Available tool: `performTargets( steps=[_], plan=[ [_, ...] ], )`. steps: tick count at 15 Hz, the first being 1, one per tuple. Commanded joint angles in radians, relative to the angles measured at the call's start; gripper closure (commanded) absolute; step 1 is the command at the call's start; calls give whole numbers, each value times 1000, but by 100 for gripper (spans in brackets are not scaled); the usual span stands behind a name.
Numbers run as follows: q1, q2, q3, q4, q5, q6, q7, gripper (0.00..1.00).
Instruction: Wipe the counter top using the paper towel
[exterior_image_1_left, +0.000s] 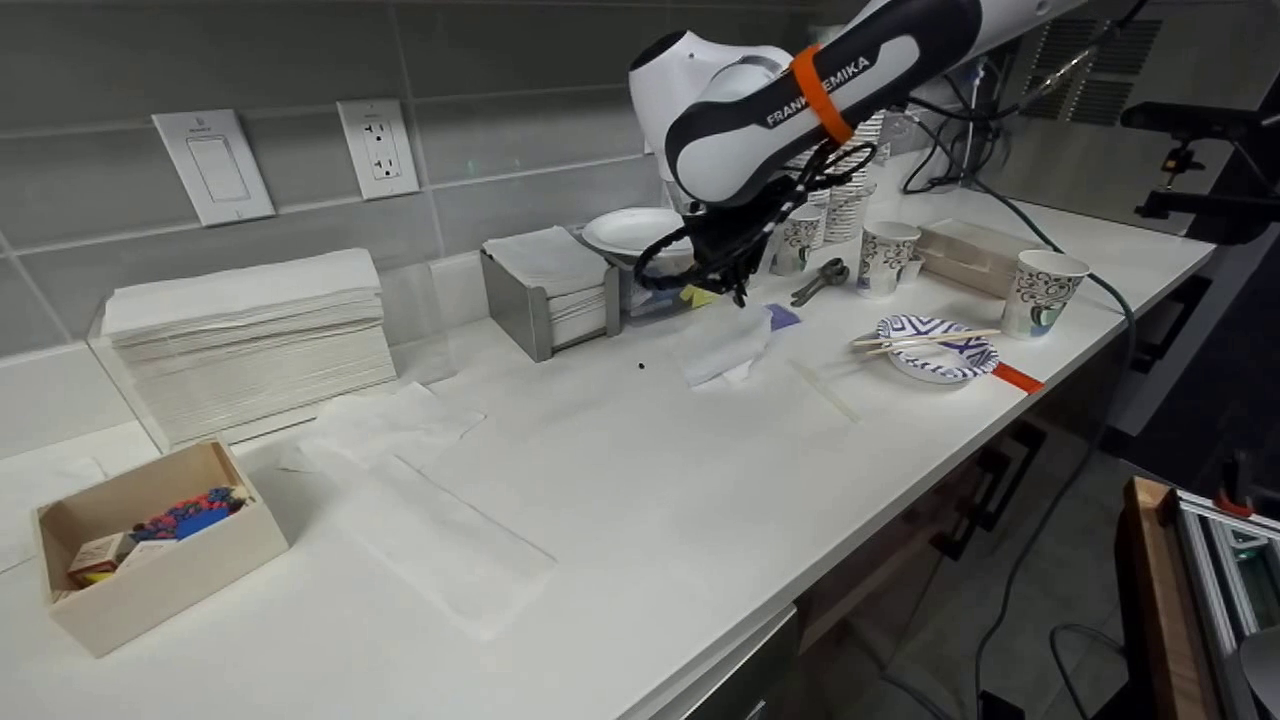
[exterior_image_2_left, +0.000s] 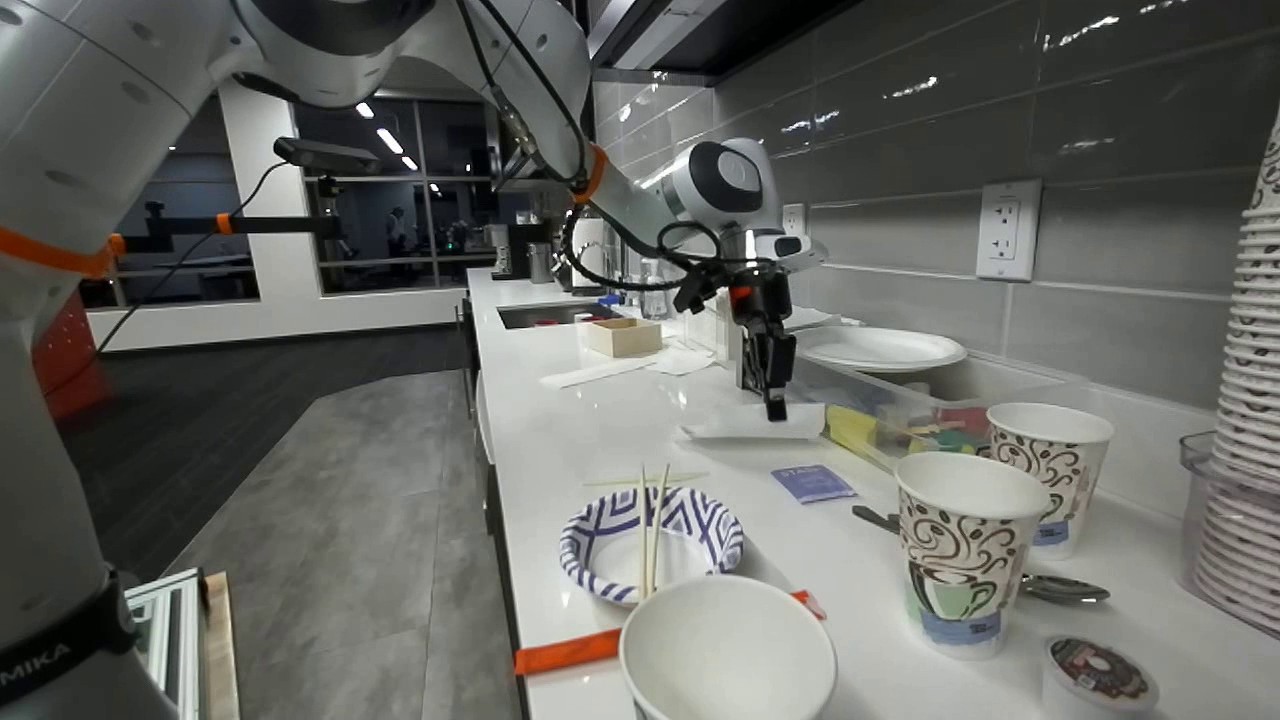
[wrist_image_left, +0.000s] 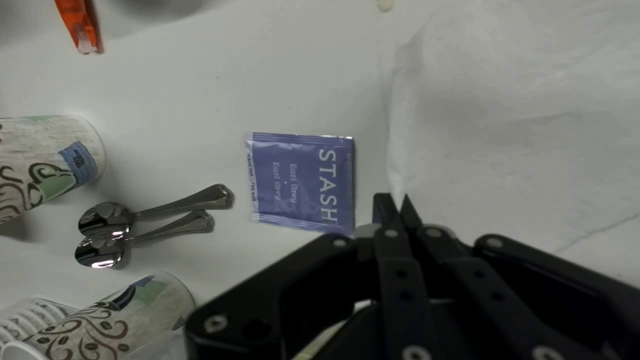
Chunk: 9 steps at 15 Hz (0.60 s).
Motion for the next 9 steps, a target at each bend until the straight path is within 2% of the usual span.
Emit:
performTargets(
  steps=[1,5,7,8,9],
  plan=[
    [-34,-85,15,-84,23,-56,-97,100],
    [-53,-145,-12,-129,-31,-119,-136,100],
    [-57,-164,-38,-147,-82,-103,-90,100],
    [-65,-119,-17,-88,-46,-115,-111,99],
    [-71,-131,-23,-96,-59,-117,-111,99]
  ],
)
